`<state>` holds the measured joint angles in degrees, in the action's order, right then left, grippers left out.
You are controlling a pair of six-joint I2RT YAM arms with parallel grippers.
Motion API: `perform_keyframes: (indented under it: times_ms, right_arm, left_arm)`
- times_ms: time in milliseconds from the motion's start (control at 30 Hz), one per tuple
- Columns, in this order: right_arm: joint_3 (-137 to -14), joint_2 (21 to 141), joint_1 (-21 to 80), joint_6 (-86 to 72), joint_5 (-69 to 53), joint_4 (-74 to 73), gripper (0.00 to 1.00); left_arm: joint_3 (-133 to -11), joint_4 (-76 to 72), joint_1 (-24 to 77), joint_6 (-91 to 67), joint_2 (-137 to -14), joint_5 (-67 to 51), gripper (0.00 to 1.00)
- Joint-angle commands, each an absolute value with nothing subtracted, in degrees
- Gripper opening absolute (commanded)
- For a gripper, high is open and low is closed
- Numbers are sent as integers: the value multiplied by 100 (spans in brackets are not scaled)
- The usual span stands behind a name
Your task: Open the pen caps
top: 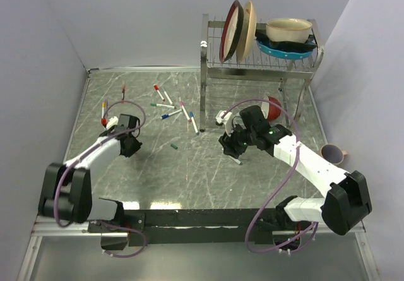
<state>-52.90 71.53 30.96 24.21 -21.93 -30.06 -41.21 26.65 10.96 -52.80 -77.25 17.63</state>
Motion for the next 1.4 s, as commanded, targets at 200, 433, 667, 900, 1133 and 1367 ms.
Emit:
perform_keyframes:
  times_ms: [200,433,667,900,1133,1367]
  right_arm:
    - [-5265,6855,3067,2409,-3690,-3032,60]
    - [-5265,7189,3067,1864,-4605,-2717,59]
    - [-4747,7119,3006,312,-5089,-1235,59]
    - [-3684,6680,2514,-2046,-5202,1184,58]
    - [-3252,6960,2417,-2978,-5519,2398,58]
    - [-3252,7339,2399,-3270,-5581,2690,57]
  left_arm:
    - [-2296,-892,1221,-5070,-5135,-1492,1]
    - [-1152,-3618,2494,-5862,-4834,-1618,1]
    - [-878,-5580,3953,-6223,-5817,-730,1]
    - [-1441,-6415,4754,-6284,-7398,-448,1]
    - [-2055,-6776,5229,-6328,-8278,-466,1]
    - [-2320,-7066,5423,-6416,-8824,-554,1]
